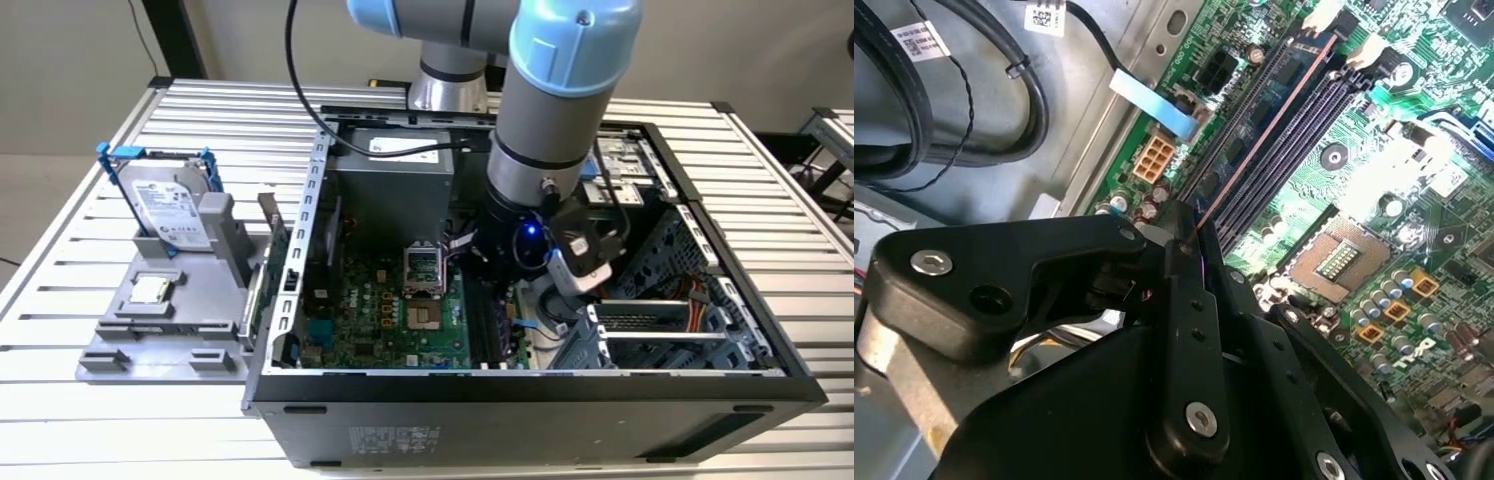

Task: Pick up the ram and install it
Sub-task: 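Insert the ram into the slot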

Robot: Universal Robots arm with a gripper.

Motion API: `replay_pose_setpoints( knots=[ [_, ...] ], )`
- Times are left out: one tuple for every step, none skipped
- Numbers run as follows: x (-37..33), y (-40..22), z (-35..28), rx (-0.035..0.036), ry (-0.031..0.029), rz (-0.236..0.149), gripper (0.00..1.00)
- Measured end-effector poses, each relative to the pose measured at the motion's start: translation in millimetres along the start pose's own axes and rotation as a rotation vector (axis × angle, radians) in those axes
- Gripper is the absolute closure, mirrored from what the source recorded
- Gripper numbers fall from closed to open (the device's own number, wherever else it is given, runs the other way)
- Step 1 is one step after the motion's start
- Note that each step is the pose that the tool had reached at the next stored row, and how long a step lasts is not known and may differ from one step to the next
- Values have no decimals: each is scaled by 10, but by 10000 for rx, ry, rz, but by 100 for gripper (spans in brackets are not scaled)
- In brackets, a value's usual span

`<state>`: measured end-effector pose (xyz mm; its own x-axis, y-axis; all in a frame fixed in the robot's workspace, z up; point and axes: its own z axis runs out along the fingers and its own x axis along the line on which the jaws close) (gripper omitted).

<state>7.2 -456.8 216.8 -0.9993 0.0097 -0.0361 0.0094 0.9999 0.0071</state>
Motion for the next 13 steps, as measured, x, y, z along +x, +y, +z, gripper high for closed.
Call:
replay_pose_setpoints(
  knots=[
    [3, 1, 5, 1, -1, 2, 100],
    [6, 5, 8, 3, 0, 1, 100],
    [9, 10, 9, 2, 0, 1, 100],
    [11, 15, 10, -2, -1, 1, 100],
    [11, 16, 10, -1, -1, 0, 100],
    [11, 16, 10, -2, 0, -1, 100],
    [12, 16, 10, -1, 0, -1, 100],
    [12, 16, 10, 0, 0, 0, 100],
    [12, 16, 9, 0, 1, 0, 100],
    [12, 16, 9, 1, 1, 2, 100],
    [13, 16, 10, 2, 1, 4, 100],
    [13, 17, 16, 3, 1, 5, 100],
    [13, 16, 31, 3, 1, 5, 100]
  ],
)
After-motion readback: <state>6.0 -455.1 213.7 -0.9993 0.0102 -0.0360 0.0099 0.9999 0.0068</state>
